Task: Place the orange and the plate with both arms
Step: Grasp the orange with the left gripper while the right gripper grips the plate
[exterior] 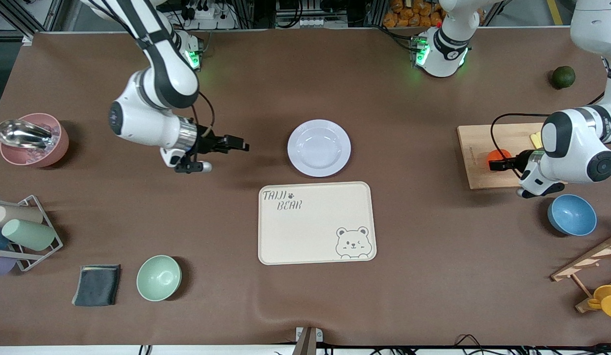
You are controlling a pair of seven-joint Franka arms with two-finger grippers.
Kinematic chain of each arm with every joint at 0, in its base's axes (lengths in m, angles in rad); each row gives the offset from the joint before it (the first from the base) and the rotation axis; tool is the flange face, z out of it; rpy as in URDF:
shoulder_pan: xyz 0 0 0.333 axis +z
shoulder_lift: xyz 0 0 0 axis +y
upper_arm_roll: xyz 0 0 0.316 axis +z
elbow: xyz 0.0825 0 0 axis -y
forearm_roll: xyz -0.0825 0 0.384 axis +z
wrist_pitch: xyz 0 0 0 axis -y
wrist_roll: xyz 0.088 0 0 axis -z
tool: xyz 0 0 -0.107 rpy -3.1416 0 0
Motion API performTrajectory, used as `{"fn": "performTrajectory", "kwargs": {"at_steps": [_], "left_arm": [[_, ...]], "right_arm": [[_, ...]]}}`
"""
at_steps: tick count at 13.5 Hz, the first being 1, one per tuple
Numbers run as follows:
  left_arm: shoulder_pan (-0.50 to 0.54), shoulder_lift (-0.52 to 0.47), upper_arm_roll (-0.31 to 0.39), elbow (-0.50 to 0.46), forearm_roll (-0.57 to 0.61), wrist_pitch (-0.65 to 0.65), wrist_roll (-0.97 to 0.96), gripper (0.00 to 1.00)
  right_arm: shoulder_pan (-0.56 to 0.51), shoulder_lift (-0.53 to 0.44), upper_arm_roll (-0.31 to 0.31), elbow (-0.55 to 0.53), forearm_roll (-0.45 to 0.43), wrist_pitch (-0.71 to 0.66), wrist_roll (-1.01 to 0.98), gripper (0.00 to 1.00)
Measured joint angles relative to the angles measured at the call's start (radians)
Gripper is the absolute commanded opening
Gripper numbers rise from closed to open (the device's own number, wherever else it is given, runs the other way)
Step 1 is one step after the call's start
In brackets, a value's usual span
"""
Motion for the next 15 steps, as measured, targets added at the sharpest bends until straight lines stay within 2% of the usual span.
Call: {"fn": "performTrajectory", "kwargs": {"at_steps": [2,7,9,10,12,13,14,15], "left_arm": [[0.0,0.01,0.0,0.0,0.064,0.0,-0.004,1.0],[0.0,0.024,-0.002,0.0,0.077,0.001,-0.027,1.0],[0.0,0.026,-0.002,0.0,0.077,0.001,-0.035,1.0],[0.0,0.031,-0.002,0.0,0.077,0.001,-0.036,0.96],[0.0,0.044,-0.003,0.0,0.077,0.001,-0.037,0.69],[0.0,0.049,-0.003,0.0,0.077,0.001,-0.038,0.44],[0.0,0.053,-0.003,0.0,0.074,0.002,-0.04,0.24],[0.0,0.054,-0.003,0.001,0.07,0.002,-0.041,0.11]], "right_arm": [[0.073,0.053,0.0,0.0,0.102,0.073,0.0,1.0],[0.202,0.162,0.001,0.012,0.408,0.105,-0.035,1.0],[0.223,0.196,0.0,0.027,0.482,0.105,-0.06,1.0],[0.224,0.21,0.0,0.031,0.494,0.105,-0.064,1.0],[0.225,0.232,0.0,0.034,0.503,0.105,-0.074,1.0],[0.227,0.239,0.0,0.034,0.512,0.105,-0.078,1.0],[0.231,0.247,0.0,0.035,0.532,0.105,-0.088,1.0],[0.236,0.254,0.0,0.035,0.56,0.105,-0.106,1.0]]}}
